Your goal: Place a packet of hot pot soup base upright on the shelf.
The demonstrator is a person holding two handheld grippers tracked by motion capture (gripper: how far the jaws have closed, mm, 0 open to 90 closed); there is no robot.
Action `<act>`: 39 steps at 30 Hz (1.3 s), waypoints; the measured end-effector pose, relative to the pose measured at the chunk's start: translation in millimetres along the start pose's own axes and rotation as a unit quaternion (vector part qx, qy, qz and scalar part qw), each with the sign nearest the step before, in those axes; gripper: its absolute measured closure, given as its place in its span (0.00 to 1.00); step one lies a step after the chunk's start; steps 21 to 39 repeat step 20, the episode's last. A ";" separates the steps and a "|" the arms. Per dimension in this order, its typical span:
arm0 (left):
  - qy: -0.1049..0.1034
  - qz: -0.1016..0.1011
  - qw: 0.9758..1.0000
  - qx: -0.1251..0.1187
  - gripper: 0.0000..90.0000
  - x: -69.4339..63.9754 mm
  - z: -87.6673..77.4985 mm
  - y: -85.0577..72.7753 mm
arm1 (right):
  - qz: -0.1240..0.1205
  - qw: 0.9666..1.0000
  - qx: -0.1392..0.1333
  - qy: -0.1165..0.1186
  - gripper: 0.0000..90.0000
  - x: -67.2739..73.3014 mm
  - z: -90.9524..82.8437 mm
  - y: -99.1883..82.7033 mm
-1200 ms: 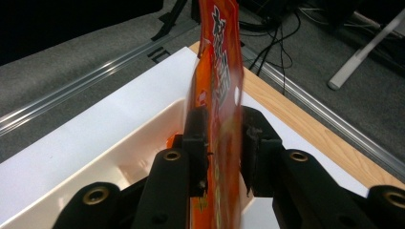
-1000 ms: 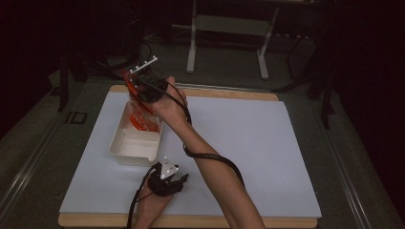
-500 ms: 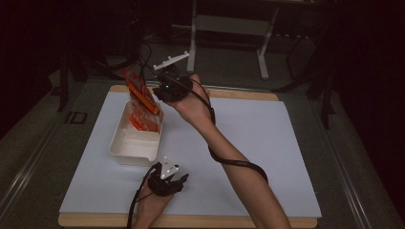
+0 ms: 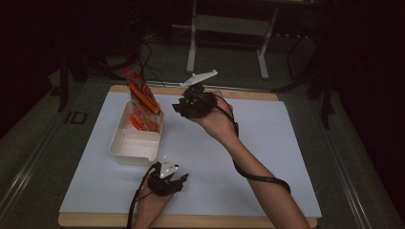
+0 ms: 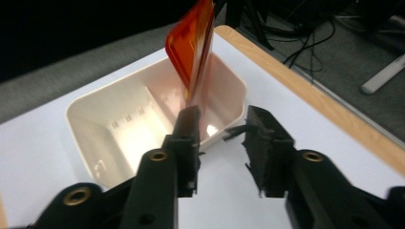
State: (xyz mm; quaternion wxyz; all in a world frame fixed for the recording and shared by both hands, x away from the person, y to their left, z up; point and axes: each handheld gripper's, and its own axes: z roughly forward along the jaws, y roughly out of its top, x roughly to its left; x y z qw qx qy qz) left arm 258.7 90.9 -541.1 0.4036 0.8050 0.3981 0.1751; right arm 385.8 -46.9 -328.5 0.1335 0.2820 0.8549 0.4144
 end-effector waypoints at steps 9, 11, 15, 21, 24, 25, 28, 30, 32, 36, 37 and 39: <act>-0.002 0.001 1.000 0.000 0.53 -0.3 0.4 0.0 | -0.048 0.997 0.022 -0.049 0.40 -14.0 4.8 -75.7; -0.001 0.002 1.000 0.000 0.53 -0.2 0.5 0.1 | -0.039 0.997 0.027 -0.058 0.38 -16.9 6.7 -87.2; -0.001 0.004 1.000 0.002 0.53 -0.4 0.5 0.0 | 0.022 0.998 0.025 -0.056 0.22 -38.0 7.0 -137.0; 0.000 0.004 1.000 0.005 0.53 -0.9 1.4 0.4 | 0.106 0.992 0.029 -0.063 0.15 -70.9 -7.1 -200.3; 0.000 0.004 1.000 0.005 0.53 -0.9 1.4 0.4 | 0.106 0.992 0.029 -0.063 0.15 -70.9 -7.1 -200.3; 0.000 0.004 1.000 0.005 0.53 -0.9 1.4 0.4 | 0.106 0.992 0.029 -0.063 0.15 -70.9 -7.1 -200.3; 0.000 0.004 1.000 0.005 0.53 -0.9 1.4 0.4 | 0.106 0.992 0.029 -0.063 0.15 -70.9 -7.1 -200.3; 0.000 0.004 1.000 0.005 0.53 -0.9 1.4 0.4 | 0.106 0.992 0.029 -0.063 0.15 -70.9 -7.1 -200.3; 0.000 0.004 1.000 0.005 0.53 -0.9 1.4 0.4 | 0.106 0.992 0.029 -0.063 0.15 -70.9 -7.1 -200.3; 0.000 0.004 1.000 0.005 0.53 -0.9 1.4 0.4 | 0.106 0.992 0.029 -0.063 0.15 -70.9 -7.1 -200.3; 0.000 0.004 1.000 0.005 0.53 -0.9 1.4 0.4 | 0.106 0.992 0.029 -0.063 0.15 -70.9 -7.1 -200.3; 0.000 0.004 1.000 0.005 0.53 -0.9 1.4 0.4 | 0.106 0.992 0.029 -0.063 0.15 -70.9 -7.1 -200.3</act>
